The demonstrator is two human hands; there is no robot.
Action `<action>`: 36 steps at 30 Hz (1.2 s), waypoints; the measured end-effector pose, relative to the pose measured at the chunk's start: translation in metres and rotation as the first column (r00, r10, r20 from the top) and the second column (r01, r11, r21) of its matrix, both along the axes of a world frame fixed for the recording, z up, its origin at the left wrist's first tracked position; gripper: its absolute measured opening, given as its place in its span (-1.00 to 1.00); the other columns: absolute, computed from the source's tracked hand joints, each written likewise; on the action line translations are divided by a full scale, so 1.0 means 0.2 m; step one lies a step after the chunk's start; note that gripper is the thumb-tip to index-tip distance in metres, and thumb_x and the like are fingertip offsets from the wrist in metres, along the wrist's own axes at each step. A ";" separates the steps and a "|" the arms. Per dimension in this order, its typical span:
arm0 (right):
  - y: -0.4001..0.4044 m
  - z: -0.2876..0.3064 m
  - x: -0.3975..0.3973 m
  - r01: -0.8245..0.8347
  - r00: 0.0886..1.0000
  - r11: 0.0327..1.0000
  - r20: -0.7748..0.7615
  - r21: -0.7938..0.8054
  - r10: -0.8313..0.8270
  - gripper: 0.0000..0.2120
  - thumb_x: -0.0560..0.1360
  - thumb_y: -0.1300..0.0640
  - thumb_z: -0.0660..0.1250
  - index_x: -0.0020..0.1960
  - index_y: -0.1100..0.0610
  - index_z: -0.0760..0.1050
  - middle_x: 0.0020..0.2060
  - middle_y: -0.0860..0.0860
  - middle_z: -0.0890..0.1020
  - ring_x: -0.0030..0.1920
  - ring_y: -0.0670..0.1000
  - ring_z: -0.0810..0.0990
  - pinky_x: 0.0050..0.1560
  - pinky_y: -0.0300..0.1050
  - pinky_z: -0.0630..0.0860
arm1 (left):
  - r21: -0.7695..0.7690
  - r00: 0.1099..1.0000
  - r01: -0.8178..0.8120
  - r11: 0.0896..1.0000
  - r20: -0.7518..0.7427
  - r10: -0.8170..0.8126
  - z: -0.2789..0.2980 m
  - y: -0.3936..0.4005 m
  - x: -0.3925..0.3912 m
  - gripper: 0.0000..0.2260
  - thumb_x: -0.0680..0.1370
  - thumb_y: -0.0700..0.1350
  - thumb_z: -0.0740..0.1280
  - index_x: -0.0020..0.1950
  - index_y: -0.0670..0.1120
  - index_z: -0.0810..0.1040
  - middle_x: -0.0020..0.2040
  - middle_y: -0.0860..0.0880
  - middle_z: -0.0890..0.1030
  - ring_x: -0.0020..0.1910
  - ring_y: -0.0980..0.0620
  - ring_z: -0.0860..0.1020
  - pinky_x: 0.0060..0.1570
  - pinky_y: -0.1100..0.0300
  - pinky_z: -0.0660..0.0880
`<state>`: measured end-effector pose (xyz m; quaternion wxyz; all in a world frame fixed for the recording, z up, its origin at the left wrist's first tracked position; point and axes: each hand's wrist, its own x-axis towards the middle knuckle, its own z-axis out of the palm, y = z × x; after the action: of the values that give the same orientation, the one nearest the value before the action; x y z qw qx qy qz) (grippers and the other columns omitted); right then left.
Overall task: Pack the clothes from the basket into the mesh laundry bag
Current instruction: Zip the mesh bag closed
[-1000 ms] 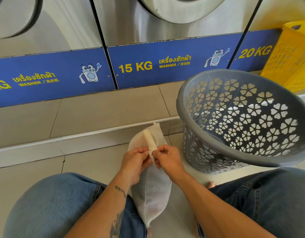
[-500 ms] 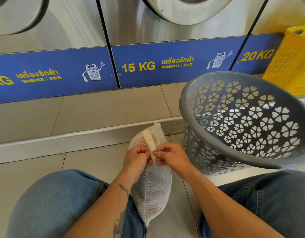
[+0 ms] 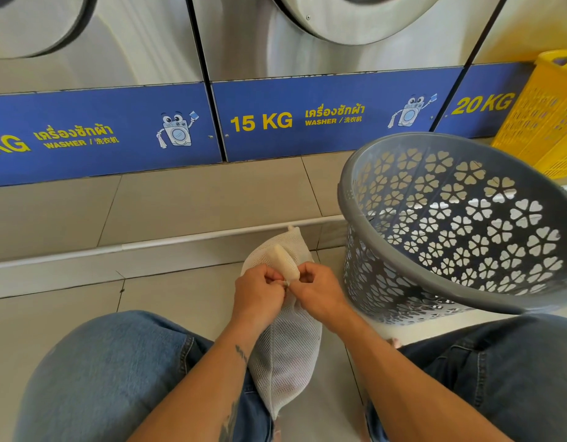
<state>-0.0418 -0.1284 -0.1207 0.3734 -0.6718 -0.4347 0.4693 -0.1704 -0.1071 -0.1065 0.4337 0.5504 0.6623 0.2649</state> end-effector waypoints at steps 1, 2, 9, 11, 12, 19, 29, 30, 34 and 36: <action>0.01 0.00 0.00 0.002 1.000 1.000 -0.021 -0.003 -0.002 -0.93 0.43 0.25 0.42 -0.09 0.20 0.61 -0.35 0.09 0.63 -0.39 -0.01 0.57 -0.35 -0.06 0.53 | 0.031 0.999 0.016 0.999 -0.049 -0.014 0.00 0.00 0.00 -0.88 0.46 -0.21 0.36 -0.21 0.00 0.62 -0.22 0.01 0.66 -0.21 0.05 0.63 -0.17 0.12 0.60; 0.01 0.01 0.01 -0.005 1.000 1.000 -0.031 -0.006 0.005 -0.93 0.43 0.26 0.41 -0.09 0.19 0.62 -0.36 0.06 0.63 -0.40 -0.02 0.57 -0.34 -0.07 0.52 | 0.064 0.993 0.038 0.997 -0.110 -0.031 0.01 0.00 0.00 -0.88 0.46 -0.20 0.34 -0.21 0.00 0.60 -0.21 0.02 0.64 -0.21 0.05 0.61 -0.19 0.13 0.58; 0.05 0.04 0.05 -0.229 0.973 0.973 -0.041 -0.036 0.228 -0.69 0.51 0.39 0.28 0.04 0.05 0.65 -0.30 -0.05 0.60 -0.25 -0.06 0.56 -0.22 -0.13 0.56 | 0.018 0.998 0.047 0.999 -0.054 -0.046 -0.02 0.05 -0.06 -0.81 0.52 -0.20 0.24 -0.20 0.02 0.57 -0.18 0.01 0.65 -0.20 0.01 0.65 -0.13 -0.01 0.63; 0.05 0.03 0.03 -0.269 0.950 0.963 0.169 0.017 0.262 -0.79 0.50 0.29 0.35 -0.01 0.01 0.63 -0.34 -0.12 0.59 -0.27 -0.09 0.54 -0.19 -0.05 0.55 | 0.010 0.999 0.046 0.999 -0.024 -0.046 -0.03 0.04 -0.06 -0.81 0.53 -0.20 0.25 -0.19 0.01 0.59 -0.20 0.01 0.67 -0.23 0.03 0.66 -0.15 -0.01 0.64; 0.04 0.02 0.02 -0.283 0.928 0.959 0.256 0.018 0.269 -0.85 0.49 0.25 0.36 -0.07 0.01 0.61 -0.33 -0.11 0.58 -0.26 -0.08 0.54 -0.17 -0.01 0.55 | 0.023 0.998 0.047 0.999 -0.042 -0.046 -0.02 0.04 -0.06 -0.82 0.52 -0.20 0.25 -0.19 0.01 0.58 -0.20 0.02 0.66 -0.23 0.03 0.66 -0.16 -0.01 0.64; 0.08 0.13 0.06 -0.378 0.779 0.920 0.500 -0.105 0.377 -0.93 0.54 0.14 0.34 -0.13 0.04 0.51 -0.11 0.01 0.62 -0.03 0.08 0.57 -0.02 0.07 0.58 | 0.212 0.894 0.308 0.928 -0.399 -0.205 -0.04 0.00 -0.09 -0.83 0.53 0.09 0.29 -0.05 0.01 0.48 -0.18 0.05 0.58 -0.24 0.01 0.55 -0.28 0.07 0.55; 0.05 0.16 0.19 -0.226 0.730 0.966 0.634 -0.127 0.254 -0.91 0.54 0.15 0.30 -0.14 0.04 0.52 -0.19 -0.03 0.61 -0.12 0.06 0.60 -0.07 0.06 0.62 | 0.287 0.842 0.406 0.868 -0.487 -0.232 -0.04 -0.03 -0.07 -0.95 0.60 -0.06 0.18 -0.04 0.01 0.33 -0.11 -0.02 0.51 -0.22 -0.07 0.49 -0.25 0.02 0.50; 0.06 0.16 0.19 -0.232 0.724 0.964 0.638 -0.132 0.262 -0.91 0.54 0.14 0.30 -0.13 0.03 0.51 -0.19 -0.02 0.61 -0.12 0.07 0.60 -0.07 0.06 0.62 | 0.279 0.844 0.404 0.871 -0.482 -0.237 -0.04 -0.03 -0.07 -0.94 0.60 -0.06 0.18 -0.06 0.02 0.32 -0.13 -0.01 0.50 -0.23 -0.06 0.48 -0.26 0.02 0.50; 0.05 0.14 0.17 -0.209 0.728 0.970 0.642 -0.126 0.240 -0.92 0.55 0.12 0.29 -0.11 0.00 0.51 -0.15 -0.04 0.62 -0.08 0.06 0.61 -0.01 0.09 0.62 | 0.284 0.858 0.377 0.882 -0.466 -0.216 -0.04 -0.02 -0.08 -0.92 0.58 -0.05 0.17 -0.12 0.03 0.35 -0.17 0.04 0.48 -0.23 -0.01 0.48 -0.26 0.02 0.51; 0.06 0.14 0.17 -0.212 0.747 0.970 0.621 -0.117 0.238 -0.94 0.54 0.13 0.32 -0.10 0.00 0.52 -0.12 -0.04 0.60 -0.07 0.05 0.60 0.01 0.09 0.61 | 0.297 0.867 0.364 0.883 -0.454 -0.205 -0.03 -0.01 -0.07 -0.91 0.57 -0.07 0.17 -0.14 0.02 0.36 -0.21 0.04 0.48 -0.25 0.00 0.47 -0.28 0.03 0.50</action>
<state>-0.0071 -0.1171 -0.0931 0.1339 -0.7396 -0.6031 0.2671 -0.1849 -0.1100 -0.1120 0.2073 0.7589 0.5853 0.1965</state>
